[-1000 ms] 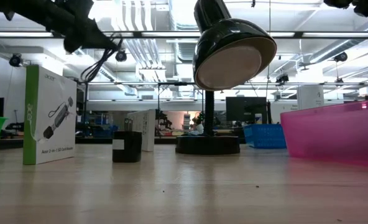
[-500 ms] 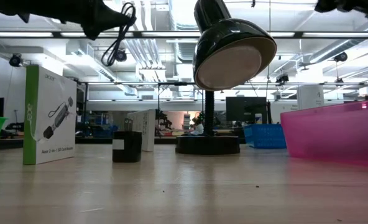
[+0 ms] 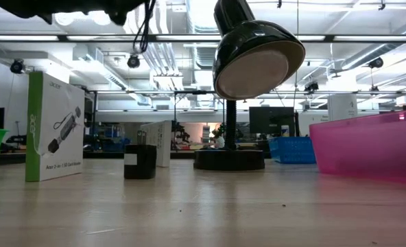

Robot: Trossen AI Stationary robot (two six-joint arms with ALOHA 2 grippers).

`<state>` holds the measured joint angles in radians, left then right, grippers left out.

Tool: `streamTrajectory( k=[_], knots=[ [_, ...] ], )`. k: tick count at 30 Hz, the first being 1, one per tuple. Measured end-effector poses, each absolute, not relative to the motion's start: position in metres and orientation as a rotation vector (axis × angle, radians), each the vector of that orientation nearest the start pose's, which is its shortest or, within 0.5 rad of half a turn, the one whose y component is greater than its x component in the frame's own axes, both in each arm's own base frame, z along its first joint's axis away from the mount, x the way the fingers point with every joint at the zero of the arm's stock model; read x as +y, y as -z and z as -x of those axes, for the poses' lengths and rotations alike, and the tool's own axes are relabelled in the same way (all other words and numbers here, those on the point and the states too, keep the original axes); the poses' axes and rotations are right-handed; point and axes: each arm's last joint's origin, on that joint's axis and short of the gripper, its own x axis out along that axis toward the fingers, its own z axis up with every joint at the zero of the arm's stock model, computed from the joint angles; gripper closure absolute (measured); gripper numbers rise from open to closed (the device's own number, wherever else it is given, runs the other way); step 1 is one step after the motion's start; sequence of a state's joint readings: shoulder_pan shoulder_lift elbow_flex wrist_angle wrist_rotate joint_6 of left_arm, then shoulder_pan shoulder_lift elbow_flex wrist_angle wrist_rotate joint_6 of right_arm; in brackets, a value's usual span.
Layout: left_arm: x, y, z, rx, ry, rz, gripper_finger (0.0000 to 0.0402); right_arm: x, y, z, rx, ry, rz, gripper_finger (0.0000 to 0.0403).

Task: Pick and place items into bin
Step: Put the purple charger cable into the red bin

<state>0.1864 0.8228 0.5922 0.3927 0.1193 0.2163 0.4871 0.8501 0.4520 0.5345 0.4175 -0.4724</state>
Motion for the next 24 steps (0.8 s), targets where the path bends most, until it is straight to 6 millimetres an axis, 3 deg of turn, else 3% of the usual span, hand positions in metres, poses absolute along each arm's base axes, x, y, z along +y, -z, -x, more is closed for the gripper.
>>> streamTrajectory(
  k=[8, 12, 24],
  knots=[
    [0.030, -0.321, -0.198, -0.300, 0.032, -0.280, 0.0400, 0.062, -0.277, -0.192, -0.152, 0.064, 0.413, 0.0199],
    [0.029, -0.323, -0.208, -0.298, 0.096, -0.285, 0.0400, 0.052, -0.277, -0.199, -0.160, 0.018, 0.422, 0.0199],
    [0.033, -0.356, -0.251, -0.333, 0.149, -0.296, 0.0400, 0.038, -0.304, -0.235, -0.177, 0.040, 0.437, 0.0199]
  ],
)
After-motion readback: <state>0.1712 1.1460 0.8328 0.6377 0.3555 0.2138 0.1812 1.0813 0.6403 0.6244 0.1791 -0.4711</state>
